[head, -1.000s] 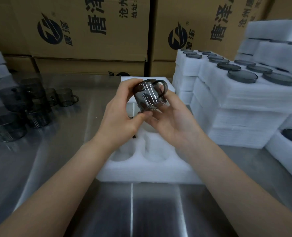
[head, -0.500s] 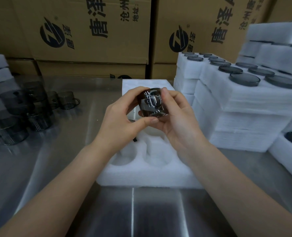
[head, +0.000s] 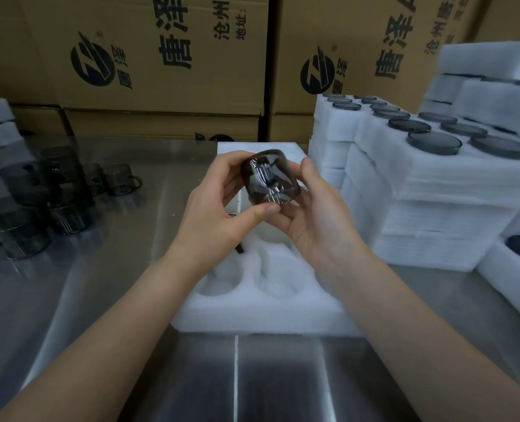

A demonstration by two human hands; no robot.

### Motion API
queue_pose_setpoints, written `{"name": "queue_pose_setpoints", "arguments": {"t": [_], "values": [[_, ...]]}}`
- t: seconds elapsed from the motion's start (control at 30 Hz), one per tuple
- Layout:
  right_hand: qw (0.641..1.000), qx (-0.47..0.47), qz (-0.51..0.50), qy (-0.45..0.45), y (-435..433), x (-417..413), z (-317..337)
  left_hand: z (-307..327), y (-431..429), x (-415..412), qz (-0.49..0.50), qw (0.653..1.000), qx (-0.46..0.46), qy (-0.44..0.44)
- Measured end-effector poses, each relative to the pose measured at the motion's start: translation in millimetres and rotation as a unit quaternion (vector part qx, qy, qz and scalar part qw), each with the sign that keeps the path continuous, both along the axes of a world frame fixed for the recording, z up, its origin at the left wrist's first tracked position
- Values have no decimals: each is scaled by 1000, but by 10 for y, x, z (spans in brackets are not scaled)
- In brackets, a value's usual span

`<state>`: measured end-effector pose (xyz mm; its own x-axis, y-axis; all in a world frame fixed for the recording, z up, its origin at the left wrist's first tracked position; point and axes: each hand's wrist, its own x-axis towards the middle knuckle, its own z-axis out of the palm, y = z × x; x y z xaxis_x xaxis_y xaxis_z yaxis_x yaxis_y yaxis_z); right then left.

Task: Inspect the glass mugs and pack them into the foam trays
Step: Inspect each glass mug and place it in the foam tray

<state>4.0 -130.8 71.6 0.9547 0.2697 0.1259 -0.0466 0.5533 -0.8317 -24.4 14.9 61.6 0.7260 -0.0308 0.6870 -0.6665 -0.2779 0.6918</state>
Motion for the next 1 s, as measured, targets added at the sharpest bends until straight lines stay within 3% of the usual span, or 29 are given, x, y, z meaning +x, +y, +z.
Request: {"name": "queue_pose_setpoints", "arguments": {"t": [0.1, 0.2, 0.33, 0.43, 0.5, 0.6, 0.7, 0.8, 0.9, 1.0], "values": [[1000, -15, 1, -18, 13, -14, 30, 5, 15, 9, 5, 997, -81, 20], [988, -98, -52, -112, 24, -29, 12, 15, 35, 31, 10, 988, -149, 37], [910, -261, -124, -298, 87, -114, -54, 28, 57, 60, 13, 982, -181, 45], [863, -328, -165, -347, 115, -112, -81, 18, 48, 56, 11, 985, -164, 57], [855, -339, -183, -349, 109, -89, -79, 6, 53, 65, 13, 987, -144, 75], [874, -340, -152, -313, 104, -91, -75, 18, 71, 77, 25, 985, -138, 99], [925, -282, -79, -244, 85, -86, -48, 14, 75, 71, 53, 982, -148, 105], [968, -206, -12, -146, 50, -43, 4, 1, 60, 39, 56, 989, -99, 96], [982, -155, -36, -99, 21, -14, 4, -9, 39, 2, 19, 995, -39, 85], [982, -140, -103, -74, -34, 21, 31, -20, 10, 6, 62, 995, 18, 70]]}}
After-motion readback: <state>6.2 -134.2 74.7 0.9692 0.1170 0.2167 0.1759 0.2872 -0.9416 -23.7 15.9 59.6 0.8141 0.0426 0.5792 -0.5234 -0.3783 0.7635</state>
